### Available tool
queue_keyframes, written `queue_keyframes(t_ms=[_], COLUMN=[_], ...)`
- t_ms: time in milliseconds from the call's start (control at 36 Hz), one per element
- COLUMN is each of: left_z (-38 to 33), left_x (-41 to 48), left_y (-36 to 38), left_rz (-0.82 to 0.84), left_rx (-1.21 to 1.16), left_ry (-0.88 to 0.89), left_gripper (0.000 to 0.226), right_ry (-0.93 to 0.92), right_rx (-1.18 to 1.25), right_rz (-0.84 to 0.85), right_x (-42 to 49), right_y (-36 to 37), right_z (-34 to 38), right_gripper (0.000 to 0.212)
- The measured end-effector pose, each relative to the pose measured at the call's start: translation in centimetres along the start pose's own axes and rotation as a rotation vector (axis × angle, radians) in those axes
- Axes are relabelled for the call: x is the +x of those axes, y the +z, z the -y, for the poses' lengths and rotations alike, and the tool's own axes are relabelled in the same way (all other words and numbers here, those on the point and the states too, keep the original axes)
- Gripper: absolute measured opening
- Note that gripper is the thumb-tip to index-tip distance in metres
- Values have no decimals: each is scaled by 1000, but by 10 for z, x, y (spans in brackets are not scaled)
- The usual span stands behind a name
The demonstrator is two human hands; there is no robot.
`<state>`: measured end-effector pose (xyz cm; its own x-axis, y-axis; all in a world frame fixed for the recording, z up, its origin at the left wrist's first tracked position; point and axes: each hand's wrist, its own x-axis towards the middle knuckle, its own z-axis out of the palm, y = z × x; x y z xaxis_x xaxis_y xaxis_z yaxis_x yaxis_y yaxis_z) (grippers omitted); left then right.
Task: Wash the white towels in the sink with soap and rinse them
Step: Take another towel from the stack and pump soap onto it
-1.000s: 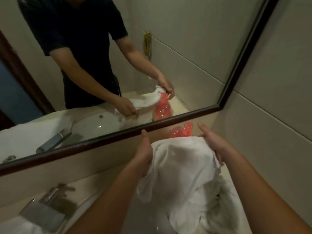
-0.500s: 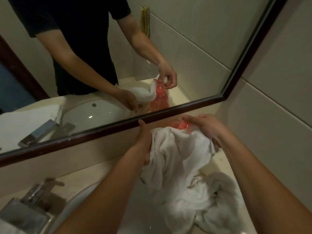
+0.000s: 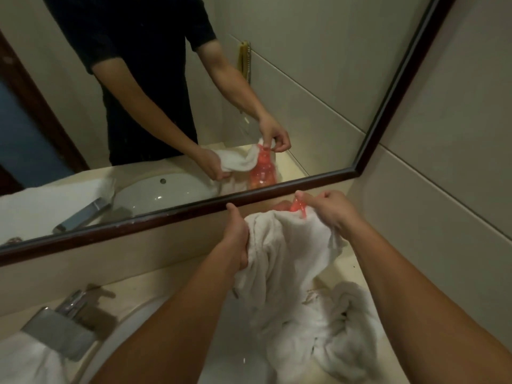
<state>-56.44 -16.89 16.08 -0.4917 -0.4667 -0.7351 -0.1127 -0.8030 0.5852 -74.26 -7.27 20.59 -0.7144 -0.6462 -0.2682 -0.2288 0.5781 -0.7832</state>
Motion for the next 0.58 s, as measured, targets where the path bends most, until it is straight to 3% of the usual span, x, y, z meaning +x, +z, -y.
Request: queue_keyframes(t_ms=[83, 139, 250, 333, 472, 500, 556, 583], left_z=[3, 3, 9, 11, 11, 16, 28, 37], left_x=[-15, -23, -48, -68, -113, -121, -131, -133], left_y=[-7, -12, -38, -65, -123, -135, -156, -164], left_rz=[-13, -8, 4, 17, 85, 73, 70, 59], left_rx=[3, -2, -16, -50, -100, -125, -144, -141], left_ry=[21, 35, 66, 100, 258, 305, 396, 419], left_gripper=[115, 116, 116, 118, 110, 102, 85, 80], right_ry=[79, 192, 274, 241, 75, 20, -80, -83], right_rx=[104, 292, 641, 736, 868, 902, 898, 883], right_rz=[17, 118, 341, 488, 670, 708, 652, 592], right_x=[-13, -26, -61, -85, -104, -112, -133, -143], right_y=[-1, -4, 3, 17, 39, 46, 72, 86], right_z=[-5, -7, -11, -12, 2, 8, 21, 22], right_gripper=[79, 93, 70, 47, 94, 88, 32, 14])
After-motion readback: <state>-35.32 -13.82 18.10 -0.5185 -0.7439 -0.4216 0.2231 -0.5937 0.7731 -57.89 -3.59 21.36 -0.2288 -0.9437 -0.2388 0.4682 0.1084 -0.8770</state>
